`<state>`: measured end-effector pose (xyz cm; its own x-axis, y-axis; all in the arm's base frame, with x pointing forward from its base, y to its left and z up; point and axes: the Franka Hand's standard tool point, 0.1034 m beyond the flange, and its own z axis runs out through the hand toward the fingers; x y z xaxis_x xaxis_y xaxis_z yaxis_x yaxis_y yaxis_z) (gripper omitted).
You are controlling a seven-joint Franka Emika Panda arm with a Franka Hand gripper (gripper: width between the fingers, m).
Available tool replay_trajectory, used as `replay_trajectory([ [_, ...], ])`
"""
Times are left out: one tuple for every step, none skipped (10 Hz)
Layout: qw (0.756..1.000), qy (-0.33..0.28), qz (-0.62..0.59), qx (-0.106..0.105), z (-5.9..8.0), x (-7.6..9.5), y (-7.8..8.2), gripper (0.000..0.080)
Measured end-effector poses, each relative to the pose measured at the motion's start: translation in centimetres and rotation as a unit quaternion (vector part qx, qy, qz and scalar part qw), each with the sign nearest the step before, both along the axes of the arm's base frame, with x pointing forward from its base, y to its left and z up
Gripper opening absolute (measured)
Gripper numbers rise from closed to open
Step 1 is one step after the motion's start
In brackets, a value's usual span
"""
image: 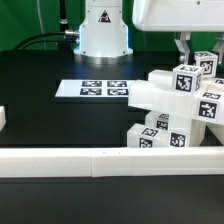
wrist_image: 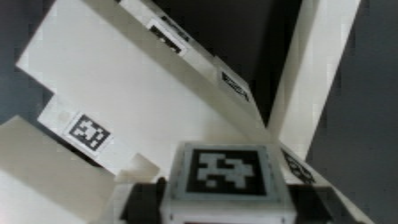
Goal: Assemble chair
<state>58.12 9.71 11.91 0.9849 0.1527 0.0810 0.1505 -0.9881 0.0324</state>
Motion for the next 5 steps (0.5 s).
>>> replay_trajectory([
  [1.0,0.0,-0.009,0.001,0.0,0.0,0.0,0.0283],
  [1.0,0.0,-0.011,0.001,-0.01,-0.01,0.01,0.0283],
  [0.998,-0.008,-0.066,0.008,0.0,0.03,0.24,0.0283],
  [0.993,-0.017,-0.112,0.014,-0.04,-0.02,0.41,0.0283],
  [0.986,-0.026,-0.162,0.022,-0.06,-0.04,0.45,0.0283],
])
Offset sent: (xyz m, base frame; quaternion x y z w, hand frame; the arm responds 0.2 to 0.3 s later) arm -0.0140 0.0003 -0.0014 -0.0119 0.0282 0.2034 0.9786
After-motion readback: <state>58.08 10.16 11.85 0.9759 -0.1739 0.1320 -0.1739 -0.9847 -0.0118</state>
